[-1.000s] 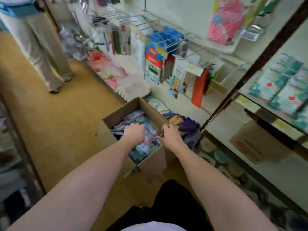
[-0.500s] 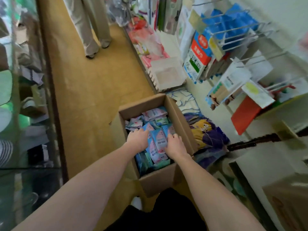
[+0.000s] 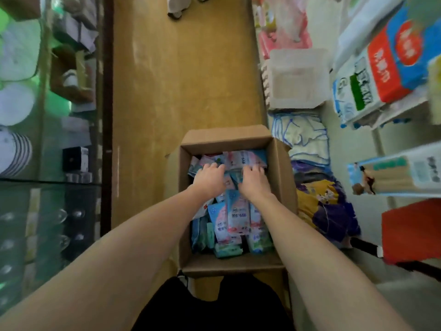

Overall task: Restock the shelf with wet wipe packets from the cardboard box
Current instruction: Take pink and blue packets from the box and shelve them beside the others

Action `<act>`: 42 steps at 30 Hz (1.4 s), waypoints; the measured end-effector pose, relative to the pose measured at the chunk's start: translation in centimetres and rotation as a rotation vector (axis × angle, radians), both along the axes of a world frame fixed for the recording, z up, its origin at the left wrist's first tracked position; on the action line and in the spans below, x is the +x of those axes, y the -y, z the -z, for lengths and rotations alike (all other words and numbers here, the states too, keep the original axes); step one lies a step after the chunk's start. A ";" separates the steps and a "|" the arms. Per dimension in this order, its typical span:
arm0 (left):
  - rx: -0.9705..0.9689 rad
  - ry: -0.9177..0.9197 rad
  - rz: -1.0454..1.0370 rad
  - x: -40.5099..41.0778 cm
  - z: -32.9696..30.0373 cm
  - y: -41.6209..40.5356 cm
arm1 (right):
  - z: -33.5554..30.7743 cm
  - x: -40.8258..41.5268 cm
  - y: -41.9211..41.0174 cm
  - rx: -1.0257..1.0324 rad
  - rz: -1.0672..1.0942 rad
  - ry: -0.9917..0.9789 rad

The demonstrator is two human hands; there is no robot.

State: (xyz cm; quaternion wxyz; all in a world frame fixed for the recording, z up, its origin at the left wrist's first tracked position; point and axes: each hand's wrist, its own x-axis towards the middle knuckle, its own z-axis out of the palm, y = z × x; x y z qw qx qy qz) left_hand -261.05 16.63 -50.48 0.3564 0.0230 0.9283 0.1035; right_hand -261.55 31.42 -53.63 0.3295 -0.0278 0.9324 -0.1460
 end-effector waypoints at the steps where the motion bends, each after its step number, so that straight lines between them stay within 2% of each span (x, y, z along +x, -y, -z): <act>1: -0.018 0.014 -0.005 -0.4 0.6 0.2 | 0.7 -0.6 0.1 0.003 -0.018 -0.001; 10: -0.159 0.065 -0.039 -2.5 5.6 1.6 | 5.5 -5.1 1.0 0.101 -0.161 -0.022; 14: -0.231 0.121 -0.019 -2.2 7.3 1.8 | 7.0 -6.0 1.1 0.144 -0.184 0.036; 19: -0.263 0.046 0.084 -0.7 7.7 1.4 | 6.9 -5.7 0.9 0.202 -0.249 -0.050; 23: -0.287 -0.019 0.129 -0.3 7.2 1.3 | 6.0 -4.6 0.7 0.207 -0.280 -0.011; 30: -0.312 -0.044 0.206 0.0 5.1 1.0 | 4.3 -0.2 0.0 0.077 -0.050 0.158; 38: -0.156 -0.114 0.177 1.1 -0.3 0.9 | -1.0 2.7 0.0 -0.020 0.225 0.215; 42: -0.084 -0.074 0.258 1.2 -3.3 1.1 | -4.2 4.4 0.2 -0.018 0.326 0.192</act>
